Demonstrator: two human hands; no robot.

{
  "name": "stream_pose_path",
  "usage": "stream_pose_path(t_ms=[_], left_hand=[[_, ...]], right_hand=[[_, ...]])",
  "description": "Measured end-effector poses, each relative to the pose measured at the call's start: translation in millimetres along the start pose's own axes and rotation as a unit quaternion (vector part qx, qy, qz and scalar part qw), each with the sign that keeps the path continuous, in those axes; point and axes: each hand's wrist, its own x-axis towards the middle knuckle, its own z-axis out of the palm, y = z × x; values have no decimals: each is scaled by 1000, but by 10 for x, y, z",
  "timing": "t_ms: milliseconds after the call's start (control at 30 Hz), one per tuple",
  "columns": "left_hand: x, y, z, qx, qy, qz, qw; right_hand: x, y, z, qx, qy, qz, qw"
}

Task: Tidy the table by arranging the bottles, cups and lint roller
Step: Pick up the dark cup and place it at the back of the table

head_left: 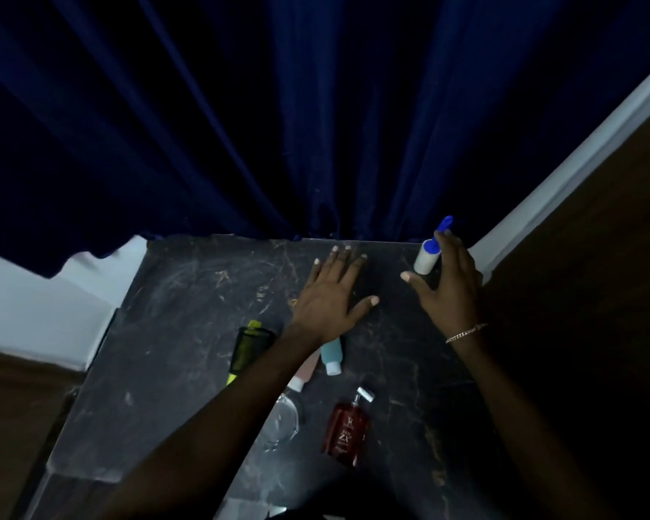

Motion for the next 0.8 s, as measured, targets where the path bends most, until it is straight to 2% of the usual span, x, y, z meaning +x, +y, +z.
stream_pose_path(t_ms=[200,333,567,800], left_hand=[[-613,-201,-123,28,24,-35,999],[-964,-459,-195,35,30,-59,997],[-1432,-1199,-328,29,22,-122,992],[-1828,-1739,-235,-81,-13,-198,977]], right_hand=[[-397,-380,189,-25,2,-34,999],[-625,-618,395,18,-50,-37,998],[-942,-1113,870,10,-109,-39,993],[-1211,-1607,1468,91,-191,70,975]])
